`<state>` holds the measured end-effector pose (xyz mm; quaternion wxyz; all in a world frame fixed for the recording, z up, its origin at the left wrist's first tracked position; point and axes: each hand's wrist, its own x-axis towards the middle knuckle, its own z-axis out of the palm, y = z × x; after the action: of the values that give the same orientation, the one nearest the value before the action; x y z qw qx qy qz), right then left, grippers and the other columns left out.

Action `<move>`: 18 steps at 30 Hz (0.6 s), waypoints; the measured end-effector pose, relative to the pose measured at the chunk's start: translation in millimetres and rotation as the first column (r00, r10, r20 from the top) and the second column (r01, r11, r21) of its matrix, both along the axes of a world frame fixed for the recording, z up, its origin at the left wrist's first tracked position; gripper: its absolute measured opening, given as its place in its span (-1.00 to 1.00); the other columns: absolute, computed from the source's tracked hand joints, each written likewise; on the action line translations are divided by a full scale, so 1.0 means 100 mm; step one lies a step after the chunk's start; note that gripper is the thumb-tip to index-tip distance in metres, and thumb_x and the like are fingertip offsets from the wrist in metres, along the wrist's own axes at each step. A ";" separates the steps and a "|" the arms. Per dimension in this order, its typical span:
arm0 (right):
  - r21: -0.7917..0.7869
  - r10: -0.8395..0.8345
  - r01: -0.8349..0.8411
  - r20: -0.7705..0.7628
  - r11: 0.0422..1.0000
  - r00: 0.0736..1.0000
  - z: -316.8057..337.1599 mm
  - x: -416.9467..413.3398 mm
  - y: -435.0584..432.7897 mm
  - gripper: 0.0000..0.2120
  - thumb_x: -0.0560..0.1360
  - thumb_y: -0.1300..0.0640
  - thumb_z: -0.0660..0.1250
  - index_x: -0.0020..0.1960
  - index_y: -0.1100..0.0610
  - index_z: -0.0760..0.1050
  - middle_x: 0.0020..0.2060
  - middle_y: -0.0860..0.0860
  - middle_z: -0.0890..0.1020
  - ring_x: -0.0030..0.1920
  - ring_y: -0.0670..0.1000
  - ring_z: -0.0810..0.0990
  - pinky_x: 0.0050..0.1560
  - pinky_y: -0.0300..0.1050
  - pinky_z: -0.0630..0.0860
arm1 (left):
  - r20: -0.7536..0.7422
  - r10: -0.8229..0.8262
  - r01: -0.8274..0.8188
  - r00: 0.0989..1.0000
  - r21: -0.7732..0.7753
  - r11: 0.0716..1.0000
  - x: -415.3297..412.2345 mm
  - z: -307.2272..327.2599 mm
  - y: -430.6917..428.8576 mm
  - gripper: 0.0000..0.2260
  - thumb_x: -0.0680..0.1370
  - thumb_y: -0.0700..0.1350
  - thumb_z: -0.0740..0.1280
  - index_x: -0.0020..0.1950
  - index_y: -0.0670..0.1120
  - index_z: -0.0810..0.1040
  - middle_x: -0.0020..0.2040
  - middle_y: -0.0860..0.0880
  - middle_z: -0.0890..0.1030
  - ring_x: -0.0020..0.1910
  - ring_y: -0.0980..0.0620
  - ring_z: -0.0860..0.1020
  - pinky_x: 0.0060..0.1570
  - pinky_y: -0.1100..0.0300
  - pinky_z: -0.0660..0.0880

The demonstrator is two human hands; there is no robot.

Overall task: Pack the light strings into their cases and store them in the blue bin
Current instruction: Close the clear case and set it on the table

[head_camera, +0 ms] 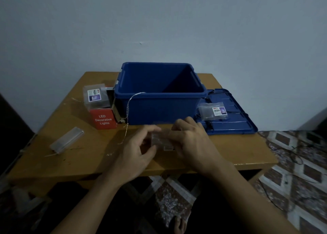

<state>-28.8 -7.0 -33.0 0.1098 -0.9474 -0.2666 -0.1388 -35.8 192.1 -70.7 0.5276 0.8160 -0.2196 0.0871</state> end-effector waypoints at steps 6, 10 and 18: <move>0.104 -0.026 0.025 0.011 0.994 1.000 -0.04 -0.10 0.00 -0.60 0.60 -0.17 0.02 0.21 -0.09 0.56 -0.02 -0.12 0.52 -0.03 -0.07 0.36 -0.09 -0.11 0.29 | 0.109 0.029 -0.040 0.994 0.098 0.994 0.05 -0.04 0.01 -0.79 0.55 -0.23 0.40 0.14 -0.01 0.59 0.20 0.12 0.55 0.28 0.10 0.51 0.21 0.22 0.46; 0.260 0.000 -0.003 0.012 0.966 1.000 -0.11 -0.14 -0.02 -0.84 0.59 -0.02 0.24 0.06 -0.03 0.57 -0.07 -0.12 0.48 -0.03 -0.09 0.35 -0.08 -0.15 0.37 | 0.114 0.036 -0.043 0.993 0.056 0.997 0.04 -0.04 0.00 -0.89 0.56 -0.18 0.41 0.06 -0.03 0.65 0.18 0.12 0.56 0.23 0.12 0.54 0.16 0.18 0.51; 0.641 -0.152 0.174 -0.089 0.748 0.984 -0.20 -0.17 0.02 -0.92 0.56 0.12 0.39 0.00 0.04 0.49 -0.05 -0.07 0.51 -0.05 -0.12 0.52 -0.10 -0.29 0.48 | 0.078 0.071 -0.065 0.994 -0.077 0.995 0.04 -0.06 0.03 -0.90 0.56 -0.18 0.41 0.02 -0.04 0.70 0.17 0.11 0.59 0.20 0.02 0.57 0.08 0.18 0.56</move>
<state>-45.5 -5.4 -52.5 0.4208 -0.8732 -0.1171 -0.2161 -32.0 194.7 -76.7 0.5451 0.7986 -0.2093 0.1459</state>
